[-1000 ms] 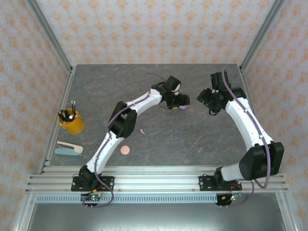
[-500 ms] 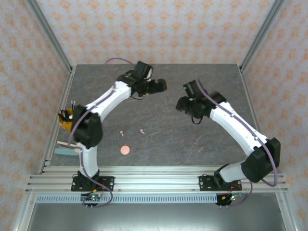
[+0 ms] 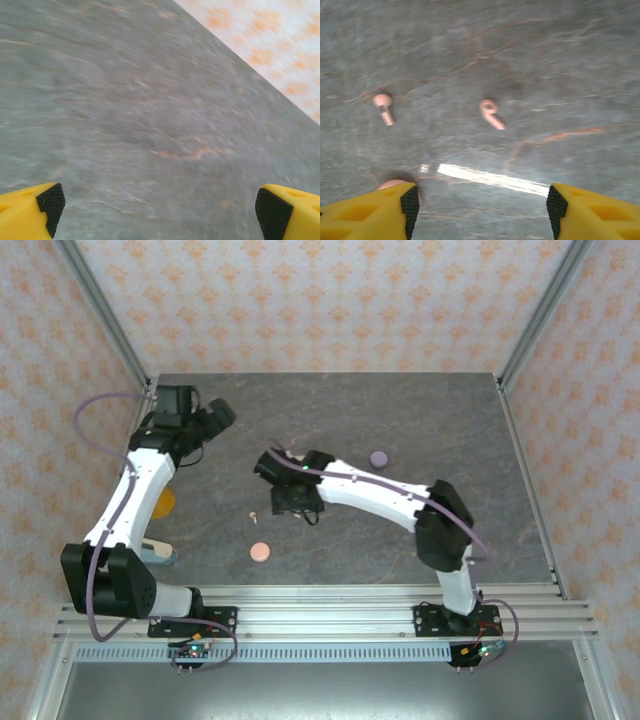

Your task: Insert the wireless bluetooth earbuds into the charging case

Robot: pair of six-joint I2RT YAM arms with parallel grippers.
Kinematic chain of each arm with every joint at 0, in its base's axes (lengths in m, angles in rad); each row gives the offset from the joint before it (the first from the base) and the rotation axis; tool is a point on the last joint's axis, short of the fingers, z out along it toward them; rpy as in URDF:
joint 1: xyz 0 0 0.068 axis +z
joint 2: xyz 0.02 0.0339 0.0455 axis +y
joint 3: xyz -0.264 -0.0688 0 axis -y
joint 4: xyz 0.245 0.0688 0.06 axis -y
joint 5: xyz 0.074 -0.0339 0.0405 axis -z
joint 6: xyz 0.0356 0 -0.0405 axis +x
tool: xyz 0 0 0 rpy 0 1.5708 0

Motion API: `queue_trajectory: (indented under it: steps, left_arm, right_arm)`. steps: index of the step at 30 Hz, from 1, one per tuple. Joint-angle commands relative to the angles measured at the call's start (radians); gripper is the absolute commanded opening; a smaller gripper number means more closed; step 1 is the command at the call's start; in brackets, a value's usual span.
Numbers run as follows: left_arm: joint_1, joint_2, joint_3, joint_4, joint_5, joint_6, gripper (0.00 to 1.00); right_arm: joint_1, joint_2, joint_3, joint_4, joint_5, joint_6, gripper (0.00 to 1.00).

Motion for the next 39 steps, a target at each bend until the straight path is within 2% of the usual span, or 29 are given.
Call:
queue_trajectory:
  steps: [1,7,15,25,39]
  left_arm:
    - [0.082,-0.038,-0.033,-0.015,-0.01,-0.048,1.0]
    - [0.174,-0.024,-0.022,-0.055,0.019,-0.037,1.0]
    - [0.213,-0.016,-0.035,-0.049,0.046,-0.031,1.0]
    - [0.221,0.005,-0.071,-0.018,0.074,-0.021,1.0]
    - [0.225,-0.011,-0.104,0.002,0.08,-0.008,1.0]
  right_arm:
    - [0.042,0.117,0.18,-0.158,0.036,0.074,0.7]
    - [0.085,0.313,0.451,-0.261,-0.041,0.287,0.7]
    - [0.132,0.399,0.488,-0.328,-0.036,0.473,0.71]
    - [0.161,0.524,0.65,-0.4,-0.073,0.481,0.71]
    - [0.181,0.589,0.655,-0.387,-0.128,0.495,0.71]
